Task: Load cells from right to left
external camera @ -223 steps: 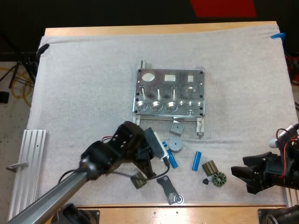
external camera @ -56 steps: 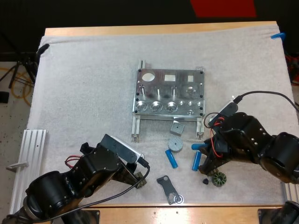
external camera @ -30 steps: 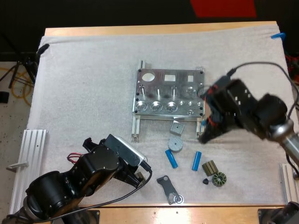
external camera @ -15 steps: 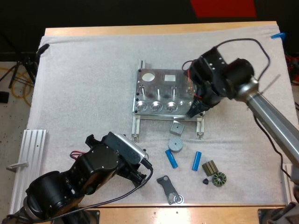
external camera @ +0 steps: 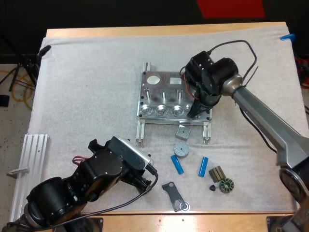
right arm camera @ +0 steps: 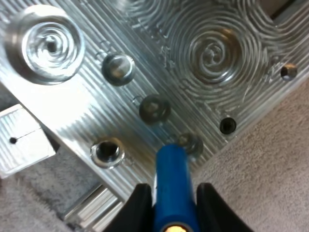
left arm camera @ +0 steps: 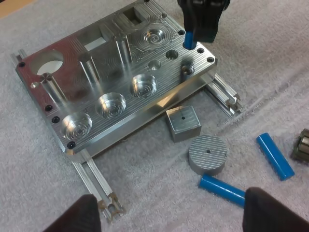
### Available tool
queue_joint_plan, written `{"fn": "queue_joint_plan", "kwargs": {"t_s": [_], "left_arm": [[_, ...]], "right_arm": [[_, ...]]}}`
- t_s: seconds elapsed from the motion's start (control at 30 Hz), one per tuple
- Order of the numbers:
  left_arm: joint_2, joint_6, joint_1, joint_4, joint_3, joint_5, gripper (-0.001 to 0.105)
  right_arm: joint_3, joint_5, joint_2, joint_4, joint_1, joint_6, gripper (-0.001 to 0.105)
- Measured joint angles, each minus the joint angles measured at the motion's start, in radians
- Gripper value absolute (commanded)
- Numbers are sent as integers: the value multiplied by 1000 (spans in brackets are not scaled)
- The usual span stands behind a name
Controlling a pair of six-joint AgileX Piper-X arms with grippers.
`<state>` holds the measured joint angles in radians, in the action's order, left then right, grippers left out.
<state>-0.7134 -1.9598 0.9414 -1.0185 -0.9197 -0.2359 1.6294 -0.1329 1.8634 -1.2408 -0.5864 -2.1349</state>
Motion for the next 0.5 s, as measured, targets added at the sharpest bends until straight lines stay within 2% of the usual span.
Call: {"fn": "queue_joint_plan", "kwargs": {"t_s": [0.27,0.5], "left_arm": [[0,7,0,0,0,0,62],[0,7,0,0,0,0,62]], "right_arm": [[0,-22,6,23,29,0,14],[0,34,6,23,38,11,14]]}}
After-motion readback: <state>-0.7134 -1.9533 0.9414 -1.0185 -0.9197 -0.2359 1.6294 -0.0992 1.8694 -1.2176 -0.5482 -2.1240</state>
